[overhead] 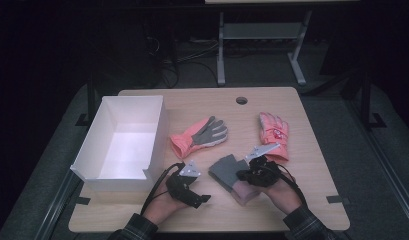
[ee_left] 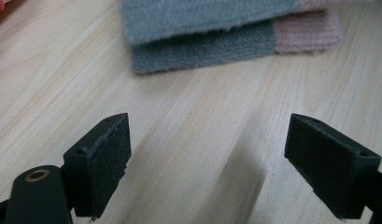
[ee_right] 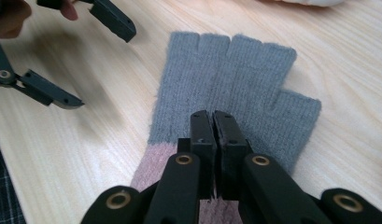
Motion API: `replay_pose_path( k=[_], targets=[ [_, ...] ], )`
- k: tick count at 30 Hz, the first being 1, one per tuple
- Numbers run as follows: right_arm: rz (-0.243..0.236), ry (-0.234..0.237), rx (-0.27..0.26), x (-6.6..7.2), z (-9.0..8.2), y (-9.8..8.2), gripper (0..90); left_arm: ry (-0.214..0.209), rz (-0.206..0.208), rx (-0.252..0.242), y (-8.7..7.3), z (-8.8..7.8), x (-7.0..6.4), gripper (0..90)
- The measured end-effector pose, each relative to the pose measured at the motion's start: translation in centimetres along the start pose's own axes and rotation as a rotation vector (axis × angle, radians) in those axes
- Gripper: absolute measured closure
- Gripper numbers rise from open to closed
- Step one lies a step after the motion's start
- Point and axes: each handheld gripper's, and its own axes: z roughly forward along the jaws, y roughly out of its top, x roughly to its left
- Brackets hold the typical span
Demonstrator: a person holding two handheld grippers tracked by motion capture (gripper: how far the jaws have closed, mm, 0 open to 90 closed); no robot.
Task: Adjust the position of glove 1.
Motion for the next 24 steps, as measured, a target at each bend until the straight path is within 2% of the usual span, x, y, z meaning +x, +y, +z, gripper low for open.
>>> replay_pose_path(
  k=[5, 8, 11, 12, 13, 15, 18, 19, 21, 22, 23, 24],
  targets=[
    [-0.003, 0.004, 0.023, 0.1, 0.7, -0.2, 87.7, 0.002, 0.001, -0.001, 0.1, 0.1, -0.1, 14.1],
    [-0.018, -0.001, 0.057, 0.3, 1.5, -0.5, 87.7, 0.002, 0.002, -0.001, 0.0, 0.1, -0.1, 14.1],
    [-0.016, -0.001, 0.061, 0.3, 1.8, -0.6, 85.7, 0.004, -0.006, -0.003, 0.0, 0.1, -0.2, 14.2],
    [-0.025, 0.000, 0.042, 0.2, 1.5, -0.6, 77.9, 0.005, -0.007, -0.003, 0.0, 0.1, -0.2, 14.4],
    [-0.025, 0.000, 0.042, 0.2, 1.5, -0.6, 77.9, 0.006, -0.009, -0.004, 0.0, 0.1, -0.2, 14.4],
    [-0.028, 0.006, 0.007, 0.0, 0.9, -0.5, 70.0, 0.000, -0.018, 0.001, 0.0, 0.1, -0.1, 15.2],
    [-0.022, 0.016, -0.037, -0.5, -0.2, -0.6, 67.8, -0.003, -0.020, -0.007, 0.0, 0.0, 0.0, 21.7],
    [-0.025, 0.034, -0.065, -0.9, -0.8, -0.7, 68.9, -0.005, -0.021, -0.010, 0.1, -0.1, 0.0, 27.3],
    [-0.026, 0.035, -0.065, -1.1, -1.1, -0.8, 70.2, -0.002, -0.022, -0.027, 0.1, -0.2, -0.1, 35.1],
    [-0.025, 0.035, -0.068, -1.3, -1.4, -0.8, 71.7, -0.013, -0.029, -0.027, 0.1, -0.4, -0.1, 35.1],
    [-0.017, 0.015, -0.079, -1.7, -1.9, -1.2, 77.0, -0.016, -0.028, -0.025, 0.2, -0.4, 0.0, 49.7],
    [-0.017, 0.009, -0.077, -1.8, -2.2, -1.4, 80.2, -0.034, -0.039, -0.034, 0.4, -0.6, 0.1, 56.2]
  ],
)
